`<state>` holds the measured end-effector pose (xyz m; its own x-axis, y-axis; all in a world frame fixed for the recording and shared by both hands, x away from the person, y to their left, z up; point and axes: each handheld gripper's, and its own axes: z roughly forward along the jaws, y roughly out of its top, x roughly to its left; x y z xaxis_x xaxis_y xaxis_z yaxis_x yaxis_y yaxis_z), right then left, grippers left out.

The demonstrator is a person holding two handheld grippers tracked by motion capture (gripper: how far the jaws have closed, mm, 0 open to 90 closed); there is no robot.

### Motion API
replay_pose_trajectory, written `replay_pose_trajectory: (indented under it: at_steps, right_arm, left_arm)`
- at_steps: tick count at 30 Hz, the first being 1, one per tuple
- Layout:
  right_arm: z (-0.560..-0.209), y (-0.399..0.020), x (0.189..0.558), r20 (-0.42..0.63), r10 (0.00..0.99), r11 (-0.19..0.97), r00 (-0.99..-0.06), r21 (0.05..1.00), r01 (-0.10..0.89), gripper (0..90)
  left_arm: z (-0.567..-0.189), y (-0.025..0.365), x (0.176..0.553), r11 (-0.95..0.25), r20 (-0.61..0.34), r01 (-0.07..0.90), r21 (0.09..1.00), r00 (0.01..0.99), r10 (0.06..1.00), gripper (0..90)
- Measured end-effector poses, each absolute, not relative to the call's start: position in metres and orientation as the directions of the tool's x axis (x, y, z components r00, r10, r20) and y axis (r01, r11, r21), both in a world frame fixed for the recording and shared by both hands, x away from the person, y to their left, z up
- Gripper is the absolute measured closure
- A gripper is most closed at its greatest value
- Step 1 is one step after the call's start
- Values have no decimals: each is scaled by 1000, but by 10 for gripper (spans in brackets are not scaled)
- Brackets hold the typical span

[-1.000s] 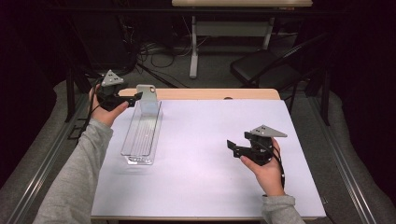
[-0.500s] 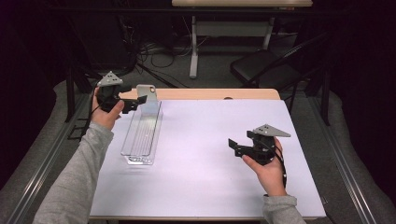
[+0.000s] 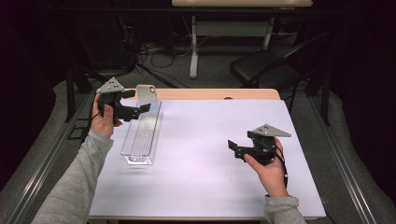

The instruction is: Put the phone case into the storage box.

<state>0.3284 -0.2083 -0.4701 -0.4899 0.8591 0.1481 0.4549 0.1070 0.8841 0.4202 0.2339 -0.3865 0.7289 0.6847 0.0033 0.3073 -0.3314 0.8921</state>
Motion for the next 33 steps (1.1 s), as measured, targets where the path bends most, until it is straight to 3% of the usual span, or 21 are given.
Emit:
replay_pose_trajectory:
  at_steps: [20, 33]
  right_arm:
    - [-454, -205, 319, 129, 823, 139, -553, 898, 417, 30]
    - [-452, -210, 307, 96, 820, 164, -564, 905, 393, 8]
  left_arm:
    - [-391, 256, 367, -242, -88, 325, 914, 741, 665, 154]
    - [-414, 265, 340, -250, -81, 326, 912, 740, 668, 153]
